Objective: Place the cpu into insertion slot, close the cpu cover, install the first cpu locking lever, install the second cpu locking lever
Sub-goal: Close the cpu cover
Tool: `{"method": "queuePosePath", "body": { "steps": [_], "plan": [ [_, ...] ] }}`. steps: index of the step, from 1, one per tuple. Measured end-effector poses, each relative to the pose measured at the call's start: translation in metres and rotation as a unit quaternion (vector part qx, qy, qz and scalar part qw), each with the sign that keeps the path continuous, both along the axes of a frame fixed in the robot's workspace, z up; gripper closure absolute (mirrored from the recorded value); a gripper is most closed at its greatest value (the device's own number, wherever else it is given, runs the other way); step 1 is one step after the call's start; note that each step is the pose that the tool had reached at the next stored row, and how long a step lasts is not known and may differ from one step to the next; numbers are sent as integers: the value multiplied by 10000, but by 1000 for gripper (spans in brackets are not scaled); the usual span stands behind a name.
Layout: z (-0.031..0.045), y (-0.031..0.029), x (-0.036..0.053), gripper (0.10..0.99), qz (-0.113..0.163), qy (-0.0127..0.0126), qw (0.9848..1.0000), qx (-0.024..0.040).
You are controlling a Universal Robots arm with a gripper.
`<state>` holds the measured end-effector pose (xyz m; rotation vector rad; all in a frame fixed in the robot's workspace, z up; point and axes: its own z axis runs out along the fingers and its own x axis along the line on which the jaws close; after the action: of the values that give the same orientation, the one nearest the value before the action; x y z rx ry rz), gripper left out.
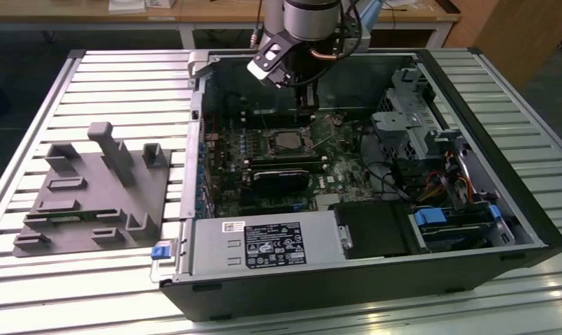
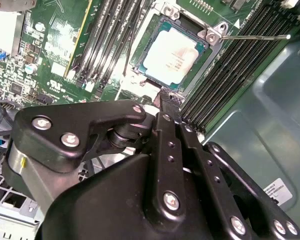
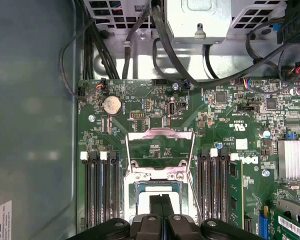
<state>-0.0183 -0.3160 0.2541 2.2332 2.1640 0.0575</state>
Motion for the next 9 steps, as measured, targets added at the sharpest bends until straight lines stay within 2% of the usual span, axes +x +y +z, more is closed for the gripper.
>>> {"method": "queuePosePath", "body": {
  "steps": [9],
  "plan": [
    [0,0,68,980,0,0,10000,0]
  ]
}}
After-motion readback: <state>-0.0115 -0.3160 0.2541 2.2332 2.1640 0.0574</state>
